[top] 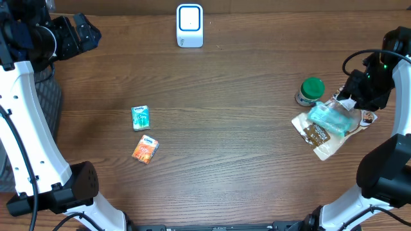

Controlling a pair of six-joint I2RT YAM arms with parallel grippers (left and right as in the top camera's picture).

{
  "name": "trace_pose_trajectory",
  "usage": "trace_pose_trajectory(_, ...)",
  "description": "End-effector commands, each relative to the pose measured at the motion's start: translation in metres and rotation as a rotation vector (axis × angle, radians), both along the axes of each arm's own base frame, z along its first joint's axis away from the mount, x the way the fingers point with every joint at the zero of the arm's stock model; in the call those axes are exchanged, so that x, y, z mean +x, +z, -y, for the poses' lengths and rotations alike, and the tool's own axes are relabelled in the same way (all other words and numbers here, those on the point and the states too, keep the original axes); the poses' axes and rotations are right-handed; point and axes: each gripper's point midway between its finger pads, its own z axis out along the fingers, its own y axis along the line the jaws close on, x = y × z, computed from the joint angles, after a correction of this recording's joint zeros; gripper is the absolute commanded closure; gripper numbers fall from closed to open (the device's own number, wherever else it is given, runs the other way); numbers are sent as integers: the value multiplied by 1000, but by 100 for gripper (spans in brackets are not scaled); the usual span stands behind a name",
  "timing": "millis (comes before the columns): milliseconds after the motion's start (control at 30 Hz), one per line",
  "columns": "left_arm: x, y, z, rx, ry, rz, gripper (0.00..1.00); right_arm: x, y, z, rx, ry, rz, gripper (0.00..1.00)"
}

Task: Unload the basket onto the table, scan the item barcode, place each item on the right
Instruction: 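Carry the packet right and drop it on the clear bag, then move the right gripper left over the orange box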

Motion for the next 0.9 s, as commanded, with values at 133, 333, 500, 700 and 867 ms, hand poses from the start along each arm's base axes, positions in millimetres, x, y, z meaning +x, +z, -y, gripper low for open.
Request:
trace_pose_trajectory(133, -3, 7, 0, 0, 9, 18, 0, 15, 28, -32, 129, 35, 98, 42)
trace_pose_trajectory(333, -3, 7, 0, 0, 9, 18, 0, 30, 52, -115, 324, 254, 186, 41)
trace_pose_trajectory(500, -3, 7, 0, 0, 9, 18, 0, 45, 63, -209, 468, 475, 291, 41)
trace_pose_trajectory(700, -3, 7, 0, 0, 9, 18, 0, 38, 56, -319, 528, 686, 330, 46)
trace_pose_trajectory(867, -3, 7, 0, 0, 9, 18, 0, 22, 34, -409, 584, 823, 356, 56)
